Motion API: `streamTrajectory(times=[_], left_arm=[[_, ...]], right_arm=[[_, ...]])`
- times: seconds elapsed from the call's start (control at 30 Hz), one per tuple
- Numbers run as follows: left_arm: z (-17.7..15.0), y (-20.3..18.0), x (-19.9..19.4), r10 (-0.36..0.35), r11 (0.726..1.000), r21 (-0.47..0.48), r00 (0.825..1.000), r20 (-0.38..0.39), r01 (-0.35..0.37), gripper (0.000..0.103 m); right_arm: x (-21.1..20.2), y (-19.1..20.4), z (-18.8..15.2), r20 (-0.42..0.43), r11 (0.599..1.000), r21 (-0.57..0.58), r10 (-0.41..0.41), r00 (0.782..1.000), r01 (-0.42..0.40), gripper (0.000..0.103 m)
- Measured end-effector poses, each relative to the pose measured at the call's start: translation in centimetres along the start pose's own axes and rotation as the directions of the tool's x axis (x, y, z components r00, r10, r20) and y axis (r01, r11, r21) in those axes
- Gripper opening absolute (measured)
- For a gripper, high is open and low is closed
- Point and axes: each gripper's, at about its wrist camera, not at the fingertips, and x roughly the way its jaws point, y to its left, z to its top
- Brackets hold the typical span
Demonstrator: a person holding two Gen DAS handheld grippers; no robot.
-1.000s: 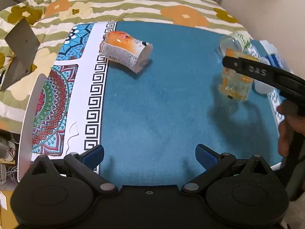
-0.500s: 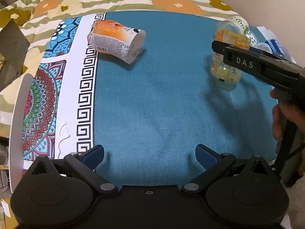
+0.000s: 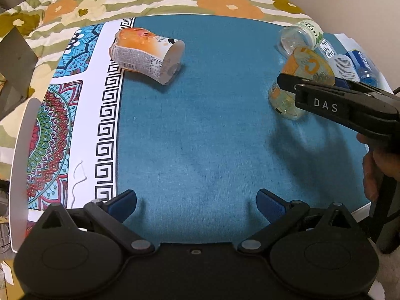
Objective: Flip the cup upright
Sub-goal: 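Lower the upright cup onto the cloth and open the right gripper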
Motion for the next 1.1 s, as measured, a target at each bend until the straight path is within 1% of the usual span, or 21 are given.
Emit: streamTrajectory(times=[0.03,0.1,0.13,0.17,0.27,0.37,0.47,0.57,0.67,0.83,0.93,1.03,1.1], left_arm=[[-0.1,0.0,-0.1,0.001,1.0,-0.001,1.0,0.003,-0.001,0.103],[-0.2,0.0,-0.4,0.008,1.0,-0.004,1.0,0.008,-0.008,0.103],[-0.3,0.0,-0.6,0.01,1.0,-0.005,1.0,0.011,-0.01,0.103],[-0.3,-0.1,-0.8,0.012,1.0,-0.006,1.0,0.014,-0.012,0.103],[-0.4,-0.2,-1.6,0.021,1.0,-0.012,0.999,0.03,-0.02,0.103],[-0.5,-0.4,-3.0,0.028,0.999,-0.028,0.998,0.061,-0.027,0.103],[-0.4,-0.8,-4.9,0.033,0.999,-0.042,0.994,0.1,-0.029,0.103],[-0.3,-1.3,-7.1,0.045,0.998,-0.046,0.987,0.152,-0.038,0.103],[-0.1,-1.8,-9.2,0.058,0.998,-0.051,0.975,0.216,-0.048,0.103],[0.2,-2.8,-12.4,0.098,0.995,-0.056,0.939,0.329,-0.084,0.103],[0.0,-3.3,-13.7,0.113,0.993,-0.056,0.922,0.371,-0.099,0.103],[-0.5,-3.9,-14.2,0.115,0.993,-0.046,0.914,0.389,-0.105,0.103],[-0.9,-4.4,-14.3,0.118,0.993,-0.037,0.909,0.401,-0.113,0.103]], right_arm=[[0.0,0.0,0.0,-0.004,1.0,0.007,0.001,1.0,-0.001,0.078],[0.1,-0.1,0.0,-0.01,1.0,0.014,-0.003,1.0,0.003,0.088],[0.0,-0.1,0.0,-0.008,1.0,0.017,-0.01,1.0,0.01,0.098],[-0.1,-0.1,0.1,-0.006,1.0,0.02,-0.015,1.0,0.015,0.103],[-0.6,-0.3,0.4,-0.004,0.999,0.033,-0.001,1.0,0.001,0.103],[-1.5,-0.6,1.1,-0.014,0.999,0.047,0.017,1.0,-0.016,0.103],[-3.2,-0.7,2.0,-0.017,0.999,0.046,0.026,1.0,-0.026,0.103],[-5.5,-1.2,3.2,-0.016,0.998,0.06,0.035,0.999,-0.034,0.103],[-8.4,-1.5,4.4,-0.024,0.998,0.053,0.02,1.0,-0.019,0.103],[-12.9,-2.5,5.6,-0.054,0.999,0.033,-0.034,0.998,0.035,0.103],[-14.7,-3.3,5.7,-0.076,0.997,0.026,-0.066,0.995,0.069,0.103],[-15.9,-4.0,5.1,-0.105,0.994,0.025,-0.106,0.989,0.109,0.103],[-16.5,-4.5,4.7,-0.112,0.992,0.033,-0.118,0.987,0.122,0.103]])
